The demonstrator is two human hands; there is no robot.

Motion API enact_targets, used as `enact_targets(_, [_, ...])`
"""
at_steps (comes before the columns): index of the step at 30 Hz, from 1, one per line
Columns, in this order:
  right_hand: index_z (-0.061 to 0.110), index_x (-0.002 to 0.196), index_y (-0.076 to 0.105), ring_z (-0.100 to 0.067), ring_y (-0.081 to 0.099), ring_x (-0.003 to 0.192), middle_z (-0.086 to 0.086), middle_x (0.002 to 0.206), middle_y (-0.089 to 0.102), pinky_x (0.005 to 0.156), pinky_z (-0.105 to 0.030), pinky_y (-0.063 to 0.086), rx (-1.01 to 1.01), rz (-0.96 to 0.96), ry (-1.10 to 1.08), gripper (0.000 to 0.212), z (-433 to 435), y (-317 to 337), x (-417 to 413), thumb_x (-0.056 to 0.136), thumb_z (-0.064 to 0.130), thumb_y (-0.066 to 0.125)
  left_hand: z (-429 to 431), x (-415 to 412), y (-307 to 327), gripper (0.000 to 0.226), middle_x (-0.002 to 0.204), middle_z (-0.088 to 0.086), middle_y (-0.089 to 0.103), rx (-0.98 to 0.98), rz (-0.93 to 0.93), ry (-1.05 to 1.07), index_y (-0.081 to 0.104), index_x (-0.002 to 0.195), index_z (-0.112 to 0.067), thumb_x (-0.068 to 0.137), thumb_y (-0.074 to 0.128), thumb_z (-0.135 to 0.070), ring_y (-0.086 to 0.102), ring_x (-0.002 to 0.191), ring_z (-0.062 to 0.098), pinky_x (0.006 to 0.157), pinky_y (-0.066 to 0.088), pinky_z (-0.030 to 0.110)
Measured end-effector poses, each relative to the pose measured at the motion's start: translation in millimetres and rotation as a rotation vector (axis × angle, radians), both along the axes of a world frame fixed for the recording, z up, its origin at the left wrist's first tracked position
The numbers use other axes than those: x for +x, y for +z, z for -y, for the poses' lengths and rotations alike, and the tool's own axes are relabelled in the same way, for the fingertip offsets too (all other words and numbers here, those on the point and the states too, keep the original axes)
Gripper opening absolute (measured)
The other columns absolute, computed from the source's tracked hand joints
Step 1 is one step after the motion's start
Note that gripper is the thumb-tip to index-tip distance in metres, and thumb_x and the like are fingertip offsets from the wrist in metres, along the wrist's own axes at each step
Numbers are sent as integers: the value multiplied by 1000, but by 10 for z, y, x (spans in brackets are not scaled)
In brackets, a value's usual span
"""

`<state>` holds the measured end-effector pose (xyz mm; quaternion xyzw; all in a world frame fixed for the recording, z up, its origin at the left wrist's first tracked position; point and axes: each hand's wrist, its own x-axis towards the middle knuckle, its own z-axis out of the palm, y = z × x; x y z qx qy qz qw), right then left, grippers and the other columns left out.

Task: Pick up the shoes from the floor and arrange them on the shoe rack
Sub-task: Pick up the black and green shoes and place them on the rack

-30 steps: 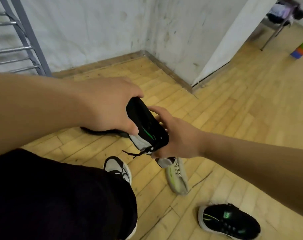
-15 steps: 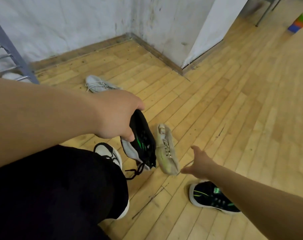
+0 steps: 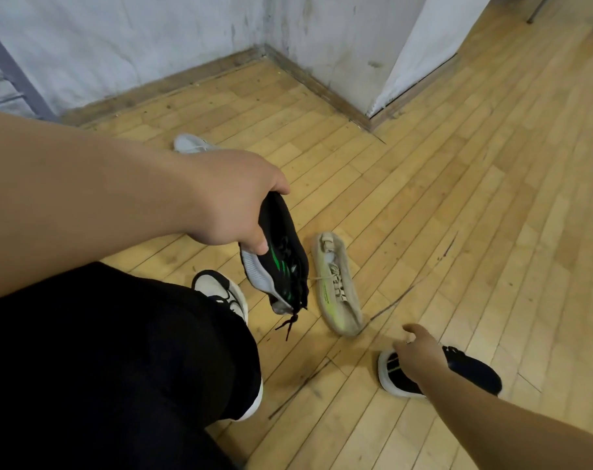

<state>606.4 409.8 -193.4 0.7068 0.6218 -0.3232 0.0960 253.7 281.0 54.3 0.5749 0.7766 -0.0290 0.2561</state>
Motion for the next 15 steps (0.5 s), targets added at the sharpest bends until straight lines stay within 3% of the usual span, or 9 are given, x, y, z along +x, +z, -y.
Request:
enact_targets(5, [25,132,61,-25,63,68,-4,79,65,66,-44,60,116,-201,3,31,58,512,-508,101,25,61,52,-68,104,92,155,-7,48,34,-18,-7,36,158,-36,81,86,-39,49,138,20,109,44,35])
enact_targets(7, [29,126,63,-25,63,68,-8,82,69,67,-47,60,168,-309,23,27,65,786,-793,100,28,63,115,-130,211,91,156,-8,46,52,-39,-2,36,157,-37,81,86,-37,48,138,20,106,42,33])
enact_targets(10, [35,121,64,-22,70,78,-7,92,72,59,-41,58,195,-488,110,22,96,1268,-1264,99,34,64,265,-306,451,91,154,-9,48,89,-82,11,37,157,-40,80,86,-38,49,136,19,99,40,31])
enact_targets(13, [42,116,64,-15,71,85,-1,96,73,65,-36,58,242,-639,308,18,180,1788,-1768,100,35,63,563,-589,744,92,151,-10,51,144,-93,79,37,156,-41,79,87,-38,51,133,17,101,42,30])
enact_targets(15, [44,116,64,-3,67,81,7,91,70,61,-16,49,296,-699,504,18,285,2152,-2116,102,32,62,872,-797,961,92,147,-11,55,214,-77,170,39,155,-42,77,88,-38,54,128,15,102,43,30])
